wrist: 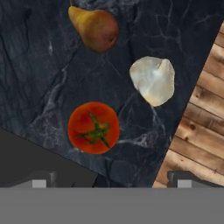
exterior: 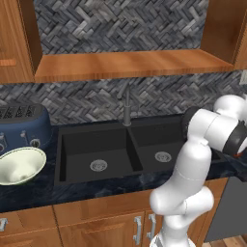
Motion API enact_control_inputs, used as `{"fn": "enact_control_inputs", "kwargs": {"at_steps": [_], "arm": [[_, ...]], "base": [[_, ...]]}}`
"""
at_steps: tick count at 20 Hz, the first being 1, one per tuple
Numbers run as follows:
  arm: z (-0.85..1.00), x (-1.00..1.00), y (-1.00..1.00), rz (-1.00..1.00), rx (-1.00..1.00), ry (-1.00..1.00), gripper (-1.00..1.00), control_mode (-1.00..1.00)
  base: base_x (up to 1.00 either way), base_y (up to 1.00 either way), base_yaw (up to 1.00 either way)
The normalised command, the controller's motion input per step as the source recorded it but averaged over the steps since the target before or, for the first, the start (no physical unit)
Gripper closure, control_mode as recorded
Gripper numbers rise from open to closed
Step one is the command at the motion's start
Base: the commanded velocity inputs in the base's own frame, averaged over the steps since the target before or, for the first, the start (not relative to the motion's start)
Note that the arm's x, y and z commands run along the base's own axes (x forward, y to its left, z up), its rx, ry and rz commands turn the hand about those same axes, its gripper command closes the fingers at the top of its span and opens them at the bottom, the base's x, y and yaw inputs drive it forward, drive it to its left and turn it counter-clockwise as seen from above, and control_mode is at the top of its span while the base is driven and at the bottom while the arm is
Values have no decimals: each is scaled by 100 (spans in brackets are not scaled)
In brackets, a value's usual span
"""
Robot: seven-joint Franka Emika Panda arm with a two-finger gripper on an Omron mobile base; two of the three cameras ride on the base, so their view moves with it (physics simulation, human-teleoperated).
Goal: There is a mixed pile of frozen fruits and vegetables on the counter. Locate all the frozen vegetables and place the items in a bowl on the counter. Take all the frozen fruits and defrost them in a running sink.
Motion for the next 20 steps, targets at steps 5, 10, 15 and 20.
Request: {"fn": "enact_control_inputs", "kwargs": {"at_steps": [5, 10, 15, 20], "arm": [[-18, 11, -8, -5, 0, 0, -100, -100], [-15, 8, -4, -4, 0, 0, -100, -100], [-16, 3, -5, -4, 1, 0, -100, -100], [-20, 0, -4, -4, 2, 0, -100, -100]], "base": [[0, 0, 0], [0, 0, 0], [0, 0, 0], [0, 0, 0]]}}
